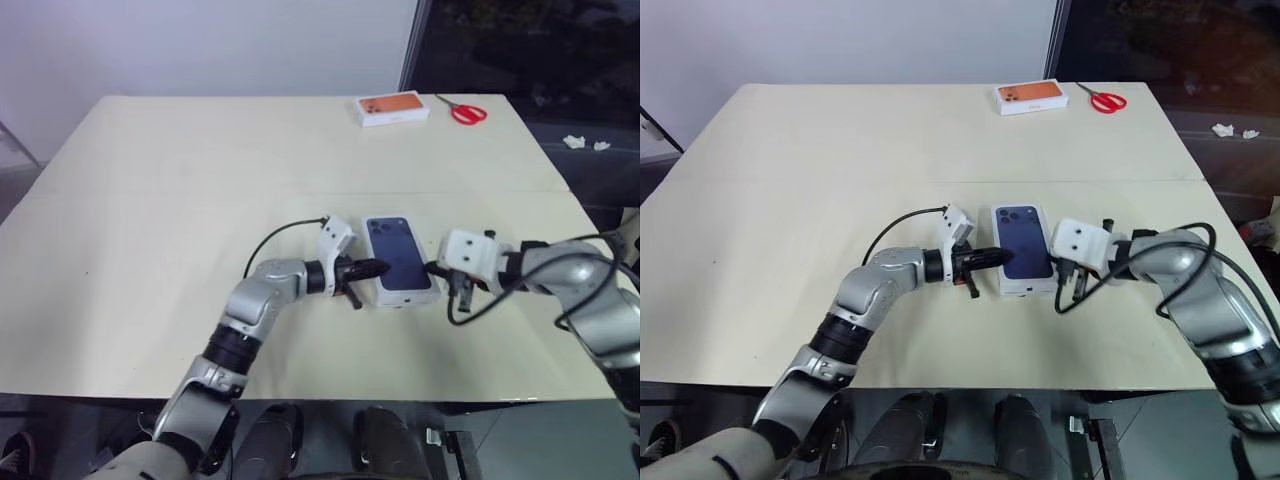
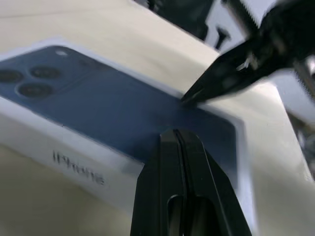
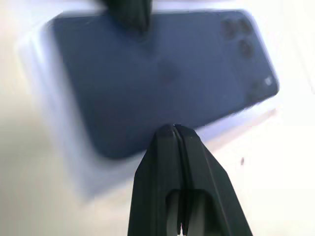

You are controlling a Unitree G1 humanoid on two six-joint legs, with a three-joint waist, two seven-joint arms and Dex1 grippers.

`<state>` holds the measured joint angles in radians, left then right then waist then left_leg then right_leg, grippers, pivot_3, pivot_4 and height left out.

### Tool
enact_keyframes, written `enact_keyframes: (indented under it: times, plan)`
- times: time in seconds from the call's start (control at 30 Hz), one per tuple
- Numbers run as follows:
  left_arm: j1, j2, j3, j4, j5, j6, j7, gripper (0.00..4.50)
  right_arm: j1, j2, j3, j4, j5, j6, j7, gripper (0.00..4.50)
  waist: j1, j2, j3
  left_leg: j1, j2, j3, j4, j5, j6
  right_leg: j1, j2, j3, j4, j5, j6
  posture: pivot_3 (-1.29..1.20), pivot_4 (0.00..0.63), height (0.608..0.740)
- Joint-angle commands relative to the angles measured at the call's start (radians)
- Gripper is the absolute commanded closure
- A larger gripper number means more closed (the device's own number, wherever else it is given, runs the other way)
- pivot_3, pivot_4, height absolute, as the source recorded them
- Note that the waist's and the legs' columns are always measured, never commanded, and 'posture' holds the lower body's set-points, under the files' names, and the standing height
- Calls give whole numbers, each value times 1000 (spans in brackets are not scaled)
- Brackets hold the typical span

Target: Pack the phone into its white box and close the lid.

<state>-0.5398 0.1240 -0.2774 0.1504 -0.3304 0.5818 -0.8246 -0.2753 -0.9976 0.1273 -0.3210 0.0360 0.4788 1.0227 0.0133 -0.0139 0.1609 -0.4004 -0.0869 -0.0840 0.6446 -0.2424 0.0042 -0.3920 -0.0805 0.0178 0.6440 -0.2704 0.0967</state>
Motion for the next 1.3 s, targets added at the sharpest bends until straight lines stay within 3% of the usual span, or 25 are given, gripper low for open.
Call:
enact_keyframes:
  times: [0.03,0.13,0.4,0.67,0.93,1.3]
  plan:
    - [34,4,-27,-21,6,34,0,4500,30,11,56,0,17,41,46,4453,1,0,0,6,0,0,0,-3,1,8,-1,0,-2,-1,2,0,150,740]
    - [39,4,-8,-28,3,25,12,4500,13,22,67,11,-1,23,35,4453,-1,0,-2,11,0,-3,0,-5,3,17,-1,-3,-10,-4,1,0,150,740]
    - [-30,-41,126,16,-13,-11,130,4500,-167,116,41,210,-98,24,-126,4453,-1,-1,-2,8,-1,-2,2,-7,3,13,-2,-1,-10,-2,4,0,150,740]
    - [-111,-92,168,231,60,-130,253,4500,-245,191,80,351,-184,-18,-231,4453,0,-1,-1,-11,-4,3,5,-1,-5,-13,-3,3,4,-2,4,0,150,740]
    - [-155,-129,150,336,77,-155,223,4500,-267,231,89,359,-195,-28,-225,4453,-4,-1,-1,-10,-2,2,4,-2,-3,-14,-1,3,6,-2,4,0,150,740]
    - [-140,-145,137,283,83,-151,206,4500,-252,230,53,301,-159,8,-199,4453,-1,-1,-1,-10,-3,2,4,-2,-3,-14,-2,3,6,-2,4,0,150,740]
